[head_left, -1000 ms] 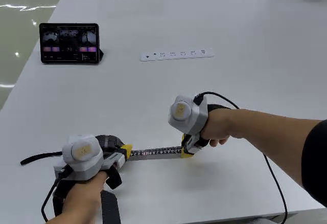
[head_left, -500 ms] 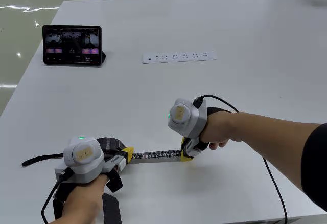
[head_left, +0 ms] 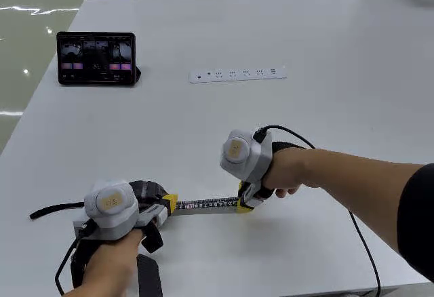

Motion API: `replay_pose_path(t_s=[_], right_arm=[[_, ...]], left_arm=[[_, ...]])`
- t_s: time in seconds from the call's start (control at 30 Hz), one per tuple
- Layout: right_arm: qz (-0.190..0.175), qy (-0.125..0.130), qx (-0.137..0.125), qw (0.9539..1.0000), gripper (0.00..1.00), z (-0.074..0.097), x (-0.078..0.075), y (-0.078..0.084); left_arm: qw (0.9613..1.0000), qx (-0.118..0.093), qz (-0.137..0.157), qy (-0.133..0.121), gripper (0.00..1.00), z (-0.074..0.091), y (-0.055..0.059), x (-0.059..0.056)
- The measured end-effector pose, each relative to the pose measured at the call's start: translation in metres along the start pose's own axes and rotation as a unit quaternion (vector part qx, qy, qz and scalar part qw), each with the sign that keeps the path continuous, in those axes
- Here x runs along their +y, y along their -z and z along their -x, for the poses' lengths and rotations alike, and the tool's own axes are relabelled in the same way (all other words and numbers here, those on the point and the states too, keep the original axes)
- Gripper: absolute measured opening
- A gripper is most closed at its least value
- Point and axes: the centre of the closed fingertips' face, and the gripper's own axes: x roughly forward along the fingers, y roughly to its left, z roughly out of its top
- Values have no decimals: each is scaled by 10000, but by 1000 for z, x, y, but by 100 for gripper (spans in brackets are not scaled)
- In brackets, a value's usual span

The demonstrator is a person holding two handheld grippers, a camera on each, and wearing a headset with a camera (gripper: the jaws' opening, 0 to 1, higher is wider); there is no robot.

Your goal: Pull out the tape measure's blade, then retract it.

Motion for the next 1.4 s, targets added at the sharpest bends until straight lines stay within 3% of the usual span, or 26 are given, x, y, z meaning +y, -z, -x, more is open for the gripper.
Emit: replay_pose_path(t_s=[1.4], right_arm=[[-192, 11, -57, 9998, 10, -4, 2, -13]], left_arm=[[9999, 9, -114, -8, 65, 0, 1, 0]])
